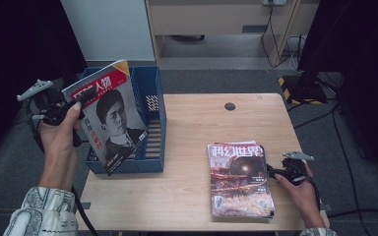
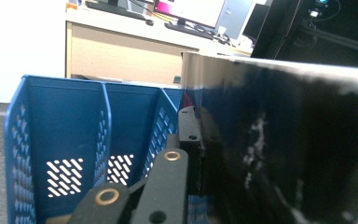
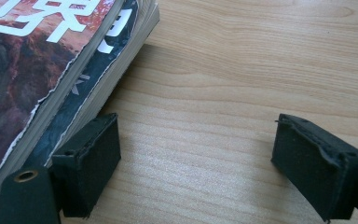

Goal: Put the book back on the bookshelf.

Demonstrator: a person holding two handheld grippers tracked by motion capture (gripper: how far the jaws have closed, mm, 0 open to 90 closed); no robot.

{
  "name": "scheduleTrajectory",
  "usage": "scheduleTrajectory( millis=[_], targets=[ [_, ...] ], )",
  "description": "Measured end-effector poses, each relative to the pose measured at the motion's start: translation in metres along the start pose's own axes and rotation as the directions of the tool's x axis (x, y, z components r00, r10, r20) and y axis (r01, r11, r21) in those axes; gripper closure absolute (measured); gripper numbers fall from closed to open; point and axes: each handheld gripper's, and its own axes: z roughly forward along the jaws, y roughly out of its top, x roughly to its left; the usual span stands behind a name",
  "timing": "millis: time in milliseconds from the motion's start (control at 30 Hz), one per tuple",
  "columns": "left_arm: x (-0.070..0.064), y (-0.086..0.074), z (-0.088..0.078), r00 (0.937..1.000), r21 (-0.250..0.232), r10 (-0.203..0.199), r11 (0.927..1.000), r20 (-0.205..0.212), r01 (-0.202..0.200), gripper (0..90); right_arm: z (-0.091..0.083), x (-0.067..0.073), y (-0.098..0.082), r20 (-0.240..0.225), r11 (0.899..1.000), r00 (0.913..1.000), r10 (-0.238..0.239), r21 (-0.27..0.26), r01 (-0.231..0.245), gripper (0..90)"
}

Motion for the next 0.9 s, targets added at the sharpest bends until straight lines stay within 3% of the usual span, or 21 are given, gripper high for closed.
scheduleTrajectory(
  millis=[367, 900],
  targets=[
    [0.009, 0.002, -0.016, 1.0000, -0.015, -0.008, 0.9999, 0.005, 0.008, 86.2, 0.000, 0.000, 0.000, 0.000, 1.000, 1.0000, 0.000, 0.000, 0.000, 15.3],
    [0.031, 0.011, -0.039, 0.9986, -0.032, -0.014, 0.9994, -0.051, 0.012, 86.1, 0.000, 0.000, 0.000, 0.001, 1.000, 1.0000, 0.000, 0.000, 0.000, 15.3]
  ],
)
